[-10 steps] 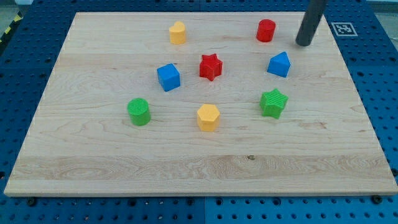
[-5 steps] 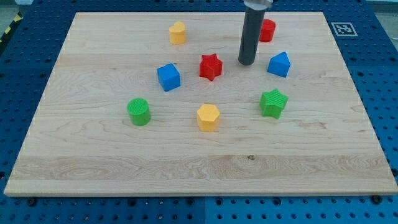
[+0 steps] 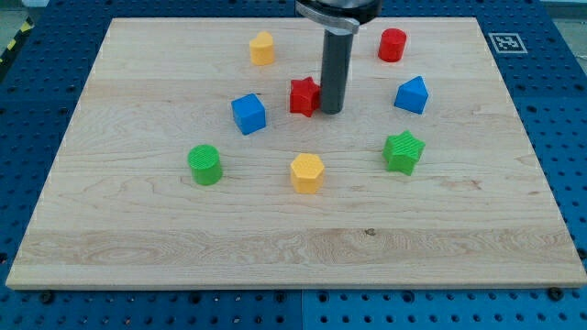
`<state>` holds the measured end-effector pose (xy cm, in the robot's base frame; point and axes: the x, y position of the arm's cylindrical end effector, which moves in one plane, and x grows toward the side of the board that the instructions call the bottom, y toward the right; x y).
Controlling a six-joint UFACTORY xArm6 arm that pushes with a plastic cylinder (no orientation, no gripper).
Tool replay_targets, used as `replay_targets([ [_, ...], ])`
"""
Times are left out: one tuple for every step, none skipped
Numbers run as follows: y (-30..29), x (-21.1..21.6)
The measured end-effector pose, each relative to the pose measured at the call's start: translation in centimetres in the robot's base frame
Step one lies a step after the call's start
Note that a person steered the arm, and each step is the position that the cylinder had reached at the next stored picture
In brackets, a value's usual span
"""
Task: Push the red star to the top left of the cube
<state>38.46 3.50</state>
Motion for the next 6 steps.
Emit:
replay_targets([
  [-3.9, -1.1],
  [-6.7, -1.1],
  [-7.3, -1.1],
  [-7.8, -1.3],
  [-7.1, -3.3],
  [-6.4, -4.7],
])
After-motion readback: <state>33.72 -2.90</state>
